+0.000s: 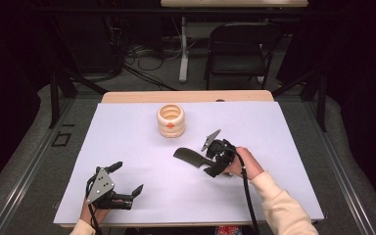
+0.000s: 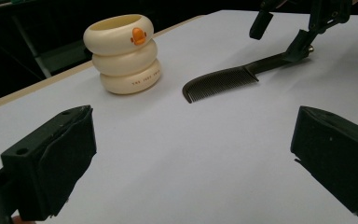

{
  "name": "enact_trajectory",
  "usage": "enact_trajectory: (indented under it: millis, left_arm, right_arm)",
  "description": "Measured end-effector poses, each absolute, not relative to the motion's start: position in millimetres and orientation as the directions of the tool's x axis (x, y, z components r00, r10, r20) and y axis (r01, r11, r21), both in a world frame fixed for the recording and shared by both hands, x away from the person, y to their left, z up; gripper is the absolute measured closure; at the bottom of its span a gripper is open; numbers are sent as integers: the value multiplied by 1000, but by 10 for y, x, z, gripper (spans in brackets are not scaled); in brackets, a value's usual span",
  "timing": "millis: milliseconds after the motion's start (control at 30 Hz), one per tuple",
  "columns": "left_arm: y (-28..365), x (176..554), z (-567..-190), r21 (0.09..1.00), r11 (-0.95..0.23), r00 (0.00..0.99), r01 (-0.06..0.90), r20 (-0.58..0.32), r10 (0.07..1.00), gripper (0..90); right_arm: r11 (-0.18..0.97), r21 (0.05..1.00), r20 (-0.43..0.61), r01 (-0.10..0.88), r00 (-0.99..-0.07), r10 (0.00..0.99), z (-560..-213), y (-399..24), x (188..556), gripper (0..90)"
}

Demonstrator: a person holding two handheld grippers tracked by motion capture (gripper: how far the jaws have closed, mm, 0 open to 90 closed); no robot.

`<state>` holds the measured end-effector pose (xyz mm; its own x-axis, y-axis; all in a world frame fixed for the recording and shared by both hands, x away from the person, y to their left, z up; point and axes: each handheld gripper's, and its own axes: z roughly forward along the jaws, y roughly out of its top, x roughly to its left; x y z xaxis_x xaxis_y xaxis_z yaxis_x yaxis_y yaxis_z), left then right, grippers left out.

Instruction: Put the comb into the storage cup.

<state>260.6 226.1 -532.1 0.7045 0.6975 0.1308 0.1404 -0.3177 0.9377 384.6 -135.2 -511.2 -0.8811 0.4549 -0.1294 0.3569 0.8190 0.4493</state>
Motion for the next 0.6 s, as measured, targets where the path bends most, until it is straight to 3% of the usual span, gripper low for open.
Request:
enact_trajectory:
  millis: [267, 600]
  left_arm:
    - [2261, 2606, -5323, 936, -322, 705, 139, 134, 696, 2]
    - [2260, 2607, -5324, 936, -321, 706, 141, 132, 696, 3]
  right_arm:
    - [847, 400, -171, 350, -880, 444, -5112, -1272, 3888, 413]
    - [876, 326, -184, 355, -885, 427, -5192, -1182, 3931, 583]
